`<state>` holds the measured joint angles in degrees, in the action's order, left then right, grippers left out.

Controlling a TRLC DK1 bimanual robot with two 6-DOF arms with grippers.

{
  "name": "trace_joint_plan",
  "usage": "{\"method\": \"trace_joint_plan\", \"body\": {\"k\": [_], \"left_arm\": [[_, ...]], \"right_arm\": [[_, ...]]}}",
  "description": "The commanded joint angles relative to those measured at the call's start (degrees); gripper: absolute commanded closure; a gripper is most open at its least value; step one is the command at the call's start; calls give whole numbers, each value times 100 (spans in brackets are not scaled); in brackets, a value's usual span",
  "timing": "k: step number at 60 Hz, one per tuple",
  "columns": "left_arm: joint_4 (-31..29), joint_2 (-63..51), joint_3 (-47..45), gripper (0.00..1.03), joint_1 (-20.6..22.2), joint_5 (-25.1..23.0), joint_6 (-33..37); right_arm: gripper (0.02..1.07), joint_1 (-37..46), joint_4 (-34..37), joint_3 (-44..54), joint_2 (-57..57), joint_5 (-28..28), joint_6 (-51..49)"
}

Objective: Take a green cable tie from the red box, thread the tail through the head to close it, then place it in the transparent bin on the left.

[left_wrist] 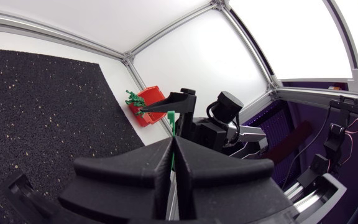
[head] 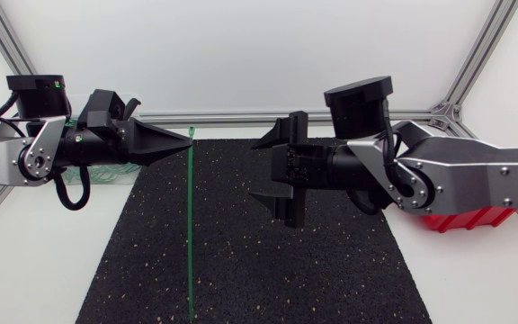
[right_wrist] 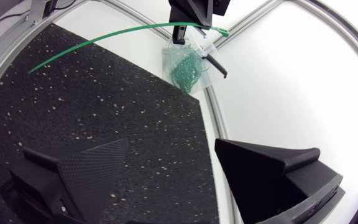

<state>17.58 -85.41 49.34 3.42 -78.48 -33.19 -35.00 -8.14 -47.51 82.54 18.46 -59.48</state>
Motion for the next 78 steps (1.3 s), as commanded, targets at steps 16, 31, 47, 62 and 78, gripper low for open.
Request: {"method": "trace_joint_plan", "body": {"k": [16, 31, 47, 62, 78], "left_arm": [[-9, -328, 251, 99, -17, -142, -241], [-62, -398, 234, 99, 10, -142, -276], [-141, -415, 243, 99, 133, -133, -285], [-212, -495, 260, 99, 97, -133, -293], [-220, -539, 304, 99, 89, -133, -302]], "right_arm": [[6, -824, -1480, 778, -107, -466, -2419], [6, -1237, -2631, 1261, 69, -343, -4519], [6, -1782, -3132, 1499, 60, -185, -4757], [6, -2116, -3246, 1754, 438, -237, -5416], [6, -2344, -3334, 1982, 570, -176, -5451]]}}
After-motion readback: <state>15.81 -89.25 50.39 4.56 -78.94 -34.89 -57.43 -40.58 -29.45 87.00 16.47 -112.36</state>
